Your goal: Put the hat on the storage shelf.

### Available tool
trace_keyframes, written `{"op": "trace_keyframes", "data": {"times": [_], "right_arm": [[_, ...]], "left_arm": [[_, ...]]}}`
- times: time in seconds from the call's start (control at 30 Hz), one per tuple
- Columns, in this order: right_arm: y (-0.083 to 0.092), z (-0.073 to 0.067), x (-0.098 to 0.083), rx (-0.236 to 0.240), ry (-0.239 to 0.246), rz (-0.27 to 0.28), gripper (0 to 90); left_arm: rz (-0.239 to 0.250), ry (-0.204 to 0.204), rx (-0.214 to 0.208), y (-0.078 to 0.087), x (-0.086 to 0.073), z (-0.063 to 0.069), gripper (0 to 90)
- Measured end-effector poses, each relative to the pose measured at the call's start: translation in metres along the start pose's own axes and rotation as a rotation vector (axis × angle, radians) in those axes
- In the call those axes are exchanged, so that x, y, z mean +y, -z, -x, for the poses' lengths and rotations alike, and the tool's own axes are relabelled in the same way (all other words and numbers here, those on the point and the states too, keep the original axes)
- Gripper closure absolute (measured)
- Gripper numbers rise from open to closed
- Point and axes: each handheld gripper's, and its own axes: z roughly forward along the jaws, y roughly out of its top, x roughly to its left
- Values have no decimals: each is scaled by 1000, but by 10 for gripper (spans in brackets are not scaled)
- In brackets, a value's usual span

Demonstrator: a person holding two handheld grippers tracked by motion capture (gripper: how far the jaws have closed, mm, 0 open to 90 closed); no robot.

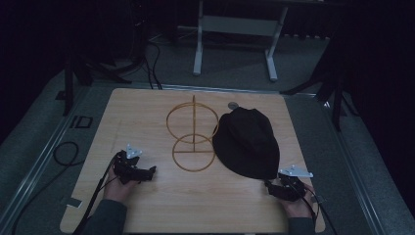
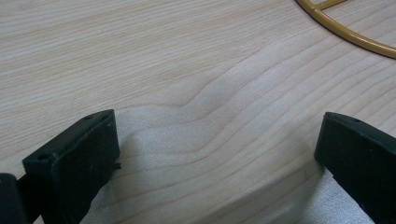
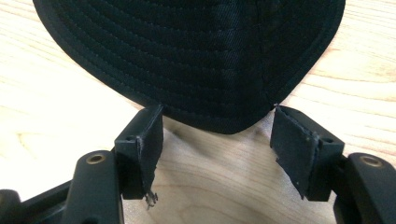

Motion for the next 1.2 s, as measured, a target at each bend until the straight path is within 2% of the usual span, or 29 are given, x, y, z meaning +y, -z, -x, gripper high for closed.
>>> {"op": "trace_keyframes", "data": {"times": [0.13,0.27,0.33,0.43,0.53,0.73,0.77,0.8,0.83,1.1,1.2], "right_arm": [[0,-1,1,-7,-5,-5,344],[2,2,6,17,-11,-44,426],[4,5,7,37,-26,-48,434],[11,5,10,49,-24,-41,427],[17,3,14,69,-15,-37,386],[26,0,26,81,1,-33,219],[26,0,26,81,1,-33,219],[26,0,29,80,4,-35,219],[27,1,36,86,6,-34,174],[26,-1,61,110,56,-48,117],[25,-3,70,105,77,-53,110]], "left_arm": [[0,-1,0,0,0,0,3],[0,0,0,0,0,0,3],[0,0,0,0,0,0,3],[1,1,0,-1,0,0,3],[0,0,1,-1,1,0,3],[1,0,1,-1,1,0,3],[1,0,1,-1,1,0,3],[1,0,1,-1,1,0,3],[1,1,1,-1,1,0,3],[3,2,1,-1,1,0,3],[3,2,1,-1,1,0,3]]}}
